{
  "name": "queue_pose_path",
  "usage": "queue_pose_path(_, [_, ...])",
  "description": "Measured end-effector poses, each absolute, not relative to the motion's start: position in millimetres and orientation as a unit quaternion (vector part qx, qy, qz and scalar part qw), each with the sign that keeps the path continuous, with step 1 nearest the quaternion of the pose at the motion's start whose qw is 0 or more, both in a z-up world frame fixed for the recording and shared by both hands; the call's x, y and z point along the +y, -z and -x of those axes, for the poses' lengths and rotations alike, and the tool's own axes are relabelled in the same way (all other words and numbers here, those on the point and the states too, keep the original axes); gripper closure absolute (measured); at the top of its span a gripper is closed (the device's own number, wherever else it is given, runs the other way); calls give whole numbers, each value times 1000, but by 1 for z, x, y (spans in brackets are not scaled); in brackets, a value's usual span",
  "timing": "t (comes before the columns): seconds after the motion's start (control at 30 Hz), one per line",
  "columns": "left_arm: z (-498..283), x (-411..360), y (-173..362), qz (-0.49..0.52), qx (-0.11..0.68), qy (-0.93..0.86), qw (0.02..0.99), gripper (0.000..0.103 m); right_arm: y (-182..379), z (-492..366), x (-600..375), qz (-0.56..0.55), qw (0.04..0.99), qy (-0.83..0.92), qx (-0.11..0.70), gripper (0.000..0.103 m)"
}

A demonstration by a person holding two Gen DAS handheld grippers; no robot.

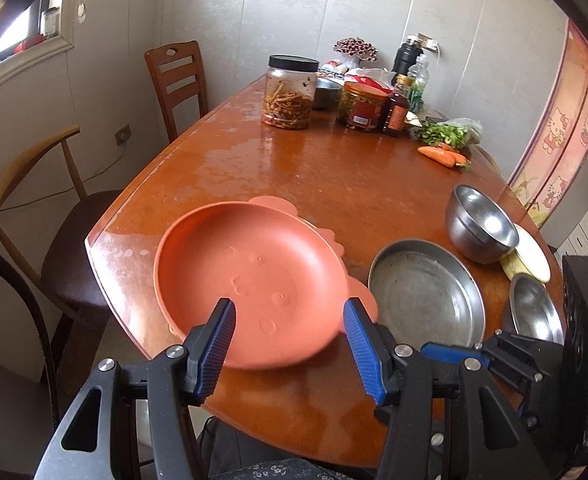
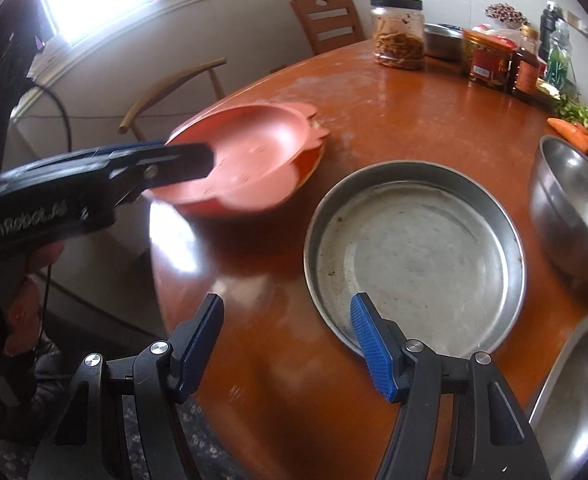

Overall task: Organize plates and bowls
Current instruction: 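Lower the orange plate onto the shell bowl and open the left gripper, then move the left gripper to the flat metal pan rim and grasp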

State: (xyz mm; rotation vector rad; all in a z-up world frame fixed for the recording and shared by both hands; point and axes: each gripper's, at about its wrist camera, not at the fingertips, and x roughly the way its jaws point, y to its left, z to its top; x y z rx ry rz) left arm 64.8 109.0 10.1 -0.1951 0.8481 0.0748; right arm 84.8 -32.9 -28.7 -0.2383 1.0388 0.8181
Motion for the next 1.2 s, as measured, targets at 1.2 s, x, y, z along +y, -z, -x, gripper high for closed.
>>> queue_pose_path(1.2, [-37,45,29,74,424,17,903,47,24,-16,-115,18,870,-245,428,35])
